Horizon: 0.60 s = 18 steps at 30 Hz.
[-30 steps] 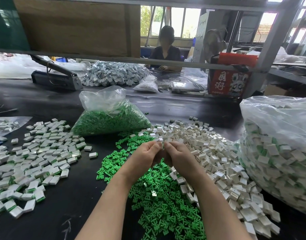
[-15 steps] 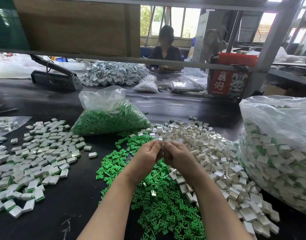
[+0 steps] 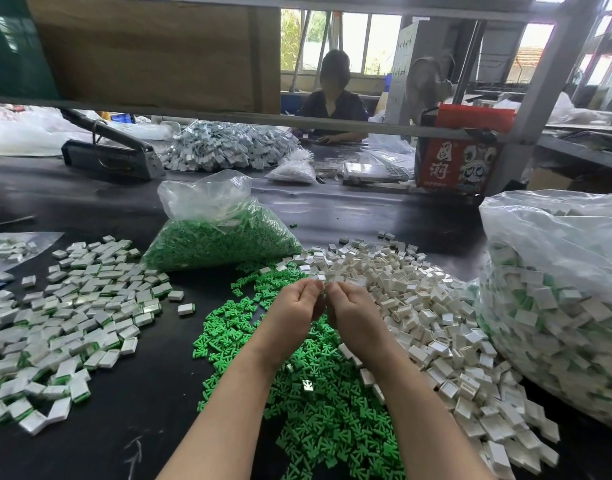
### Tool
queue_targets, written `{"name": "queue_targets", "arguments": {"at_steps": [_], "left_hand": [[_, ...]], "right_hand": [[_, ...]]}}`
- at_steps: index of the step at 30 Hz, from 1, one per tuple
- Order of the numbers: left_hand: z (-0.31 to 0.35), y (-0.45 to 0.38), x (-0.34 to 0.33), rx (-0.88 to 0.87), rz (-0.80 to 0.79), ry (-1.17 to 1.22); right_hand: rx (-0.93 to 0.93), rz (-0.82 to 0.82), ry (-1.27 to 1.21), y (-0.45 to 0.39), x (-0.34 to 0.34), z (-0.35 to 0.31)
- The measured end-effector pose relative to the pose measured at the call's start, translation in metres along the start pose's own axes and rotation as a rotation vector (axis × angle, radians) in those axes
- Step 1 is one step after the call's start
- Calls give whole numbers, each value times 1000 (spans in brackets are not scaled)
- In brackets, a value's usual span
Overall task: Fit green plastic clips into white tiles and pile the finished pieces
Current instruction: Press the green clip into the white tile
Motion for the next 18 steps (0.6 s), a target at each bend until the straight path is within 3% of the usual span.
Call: {"name": "queue_targets", "arguments": {"at_steps": [5,13,18], "left_hand": [[3,1,1,0,-48,-3],[3,3,1,12,-128,43],[9,5,-6,-37,-113,127]], "right_hand": [[-113,-13,-272,4,-1,-2],[-82,14,-223,4,2,-9],[25,75,-12,1,5,-9]]}}
Point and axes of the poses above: each hand's wrist, its own y-axis away from the middle knuckle, its own x-axis out of the back of the hand, z = x × y, the point moved 8 cm from there along -y, towards the middle knuckle, and after that the axes turned 5 degrees about z, right-handed, at the moved point
